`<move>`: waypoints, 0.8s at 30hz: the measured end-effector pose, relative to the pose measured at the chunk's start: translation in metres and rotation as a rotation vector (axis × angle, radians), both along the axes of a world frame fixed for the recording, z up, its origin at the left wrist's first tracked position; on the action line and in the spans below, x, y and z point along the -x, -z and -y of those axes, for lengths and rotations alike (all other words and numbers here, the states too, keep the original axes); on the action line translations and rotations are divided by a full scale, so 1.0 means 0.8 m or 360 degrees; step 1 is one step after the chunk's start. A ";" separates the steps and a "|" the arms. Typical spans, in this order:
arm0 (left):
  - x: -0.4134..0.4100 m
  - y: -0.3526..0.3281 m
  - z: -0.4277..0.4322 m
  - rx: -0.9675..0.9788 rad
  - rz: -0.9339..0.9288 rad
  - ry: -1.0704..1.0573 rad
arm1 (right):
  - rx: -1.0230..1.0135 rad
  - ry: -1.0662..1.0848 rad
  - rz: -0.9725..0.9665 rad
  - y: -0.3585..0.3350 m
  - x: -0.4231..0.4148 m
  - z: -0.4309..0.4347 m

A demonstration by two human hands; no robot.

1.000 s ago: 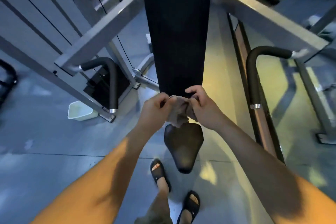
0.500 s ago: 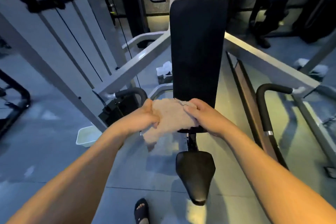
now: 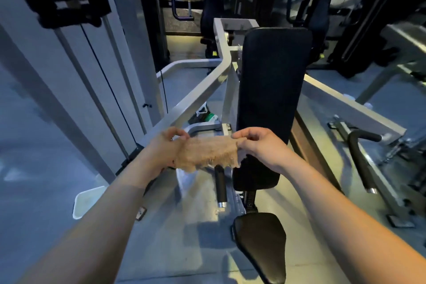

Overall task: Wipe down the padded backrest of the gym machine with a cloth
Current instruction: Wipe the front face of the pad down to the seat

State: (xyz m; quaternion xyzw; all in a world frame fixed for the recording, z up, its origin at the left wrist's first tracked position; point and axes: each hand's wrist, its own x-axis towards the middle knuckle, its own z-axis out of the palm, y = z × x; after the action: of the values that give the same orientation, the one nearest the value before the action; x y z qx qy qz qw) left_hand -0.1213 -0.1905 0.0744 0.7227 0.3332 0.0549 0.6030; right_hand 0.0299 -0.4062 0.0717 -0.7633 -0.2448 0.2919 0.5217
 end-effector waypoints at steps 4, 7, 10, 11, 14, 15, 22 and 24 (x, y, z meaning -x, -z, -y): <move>0.003 -0.006 -0.047 -0.0152 -0.0020 0.0107 | 0.0227 -0.0093 0.0321 -0.001 0.009 -0.045; 0.003 -0.005 -0.073 -0.0171 -0.0008 0.0385 | 0.0263 -0.0147 0.0376 0.005 0.007 -0.073; -0.008 0.003 -0.095 -0.0353 -0.0046 0.0632 | 0.0290 -0.0136 0.0441 0.012 -0.006 -0.096; -0.013 0.005 -0.099 -0.0497 -0.0086 0.0664 | 0.0294 -0.0150 0.0485 0.015 -0.014 -0.103; -0.034 0.009 -0.122 -0.0781 -0.0145 0.0536 | 0.0322 -0.0195 0.0591 0.023 -0.039 -0.125; -0.041 0.010 -0.133 -0.0791 -0.0117 0.0486 | 0.0321 -0.0206 0.0608 0.027 -0.049 -0.132; -0.084 0.010 -0.202 -0.0348 -0.0060 -0.0016 | 0.0008 -0.0154 0.0149 0.053 -0.102 -0.199; -0.107 0.014 -0.224 -0.0250 -0.0038 -0.0085 | -0.0093 -0.0103 -0.0103 0.065 -0.113 -0.221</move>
State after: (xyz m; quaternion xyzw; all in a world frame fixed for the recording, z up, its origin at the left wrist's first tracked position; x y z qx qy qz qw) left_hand -0.0357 -0.0110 0.0633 0.7593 0.3543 0.0882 0.5387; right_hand 0.1203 -0.2293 0.0196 -0.7294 -0.2609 0.3260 0.5418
